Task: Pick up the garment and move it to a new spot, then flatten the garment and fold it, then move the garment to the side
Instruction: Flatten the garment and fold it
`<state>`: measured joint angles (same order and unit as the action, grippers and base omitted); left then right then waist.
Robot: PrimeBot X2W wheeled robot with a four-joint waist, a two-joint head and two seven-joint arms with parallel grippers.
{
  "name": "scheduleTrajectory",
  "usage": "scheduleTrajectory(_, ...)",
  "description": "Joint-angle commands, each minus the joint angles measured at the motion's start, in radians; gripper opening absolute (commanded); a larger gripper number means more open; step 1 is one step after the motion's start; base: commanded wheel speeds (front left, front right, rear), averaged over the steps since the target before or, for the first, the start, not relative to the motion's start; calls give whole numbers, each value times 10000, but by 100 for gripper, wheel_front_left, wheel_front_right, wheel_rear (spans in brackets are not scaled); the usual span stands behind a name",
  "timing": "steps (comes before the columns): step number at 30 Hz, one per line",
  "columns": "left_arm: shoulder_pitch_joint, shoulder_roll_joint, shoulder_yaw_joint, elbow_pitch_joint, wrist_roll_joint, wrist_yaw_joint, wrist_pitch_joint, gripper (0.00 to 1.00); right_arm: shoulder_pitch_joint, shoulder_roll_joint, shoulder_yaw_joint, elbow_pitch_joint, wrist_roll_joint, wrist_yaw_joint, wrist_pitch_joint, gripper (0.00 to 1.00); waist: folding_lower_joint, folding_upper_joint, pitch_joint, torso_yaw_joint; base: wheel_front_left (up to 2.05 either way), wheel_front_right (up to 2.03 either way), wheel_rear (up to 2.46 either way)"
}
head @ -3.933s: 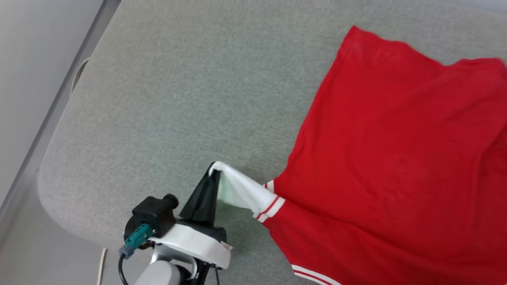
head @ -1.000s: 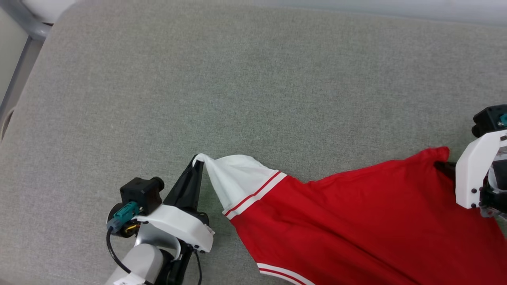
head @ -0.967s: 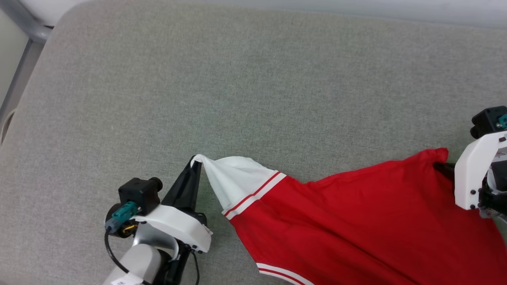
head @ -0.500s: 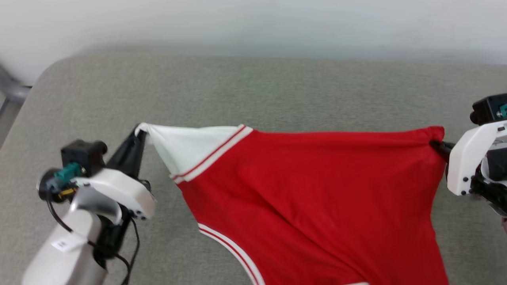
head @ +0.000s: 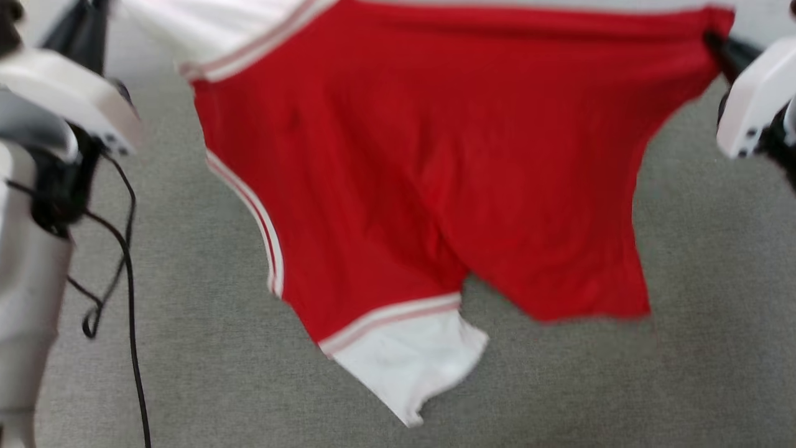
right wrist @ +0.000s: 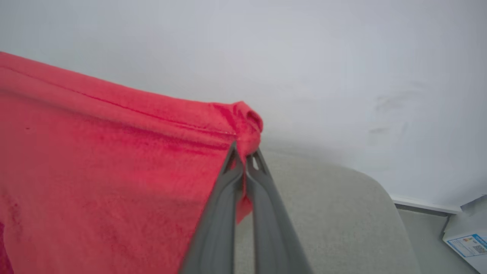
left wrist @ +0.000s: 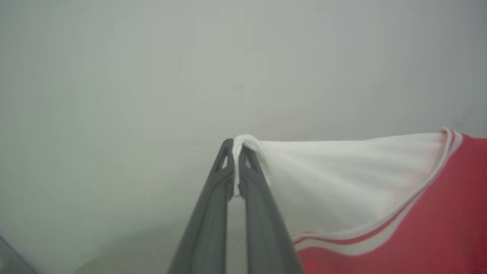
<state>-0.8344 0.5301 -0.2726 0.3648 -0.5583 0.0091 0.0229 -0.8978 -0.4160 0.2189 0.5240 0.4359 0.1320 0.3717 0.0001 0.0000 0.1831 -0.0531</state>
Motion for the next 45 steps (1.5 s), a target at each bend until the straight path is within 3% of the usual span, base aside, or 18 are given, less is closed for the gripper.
scheduleTrajectory(1, -385, 161, 136, 175, 81, 58, -31, 0, -344, -28, -84, 98, -135, -25, -136, 0, -1, 0, 252, -108, 0, 0, 0)
scheduleTrajectory(9, -3699, 414, -28, 1133, 931, 143, -161, 0, -3264, 94, -603, 728, -965, -26, -1339, 0, -1, 0, 1610, -110, 0, 0, 0)
scheduleTrajectory(16, -6237, 278, -294, 1765, 1475, -6, -305, 0, -5607, 209, -780, 1302, -1571, -25, -2034, 0, -1, 0, 3142, 90, 0, 0, 0)
scheduleTrajectory(26, -7484, -252, -607, 3369, 1516, -292, -675, 0, -7077, 706, -87, 2719, -1766, -23, -2999, 0, -1, 0, 4771, 305, 0, 0, 0)
scheduleTrajectory(35, -5945, -759, -262, 4714, 349, -937, -1193, 0, -5978, 910, 913, 3884, -925, -23, -3826, 0, -1, 0, 4711, 368, 0, 0, 0)
scheduleTrajectory(45, -1599, -759, 84, 4671, -1076, -1329, -2232, 0, -2109, 516, 1973, 3670, 875, -23, -4615, 0, -1, 0, 2987, 304, 0, 0, 0)
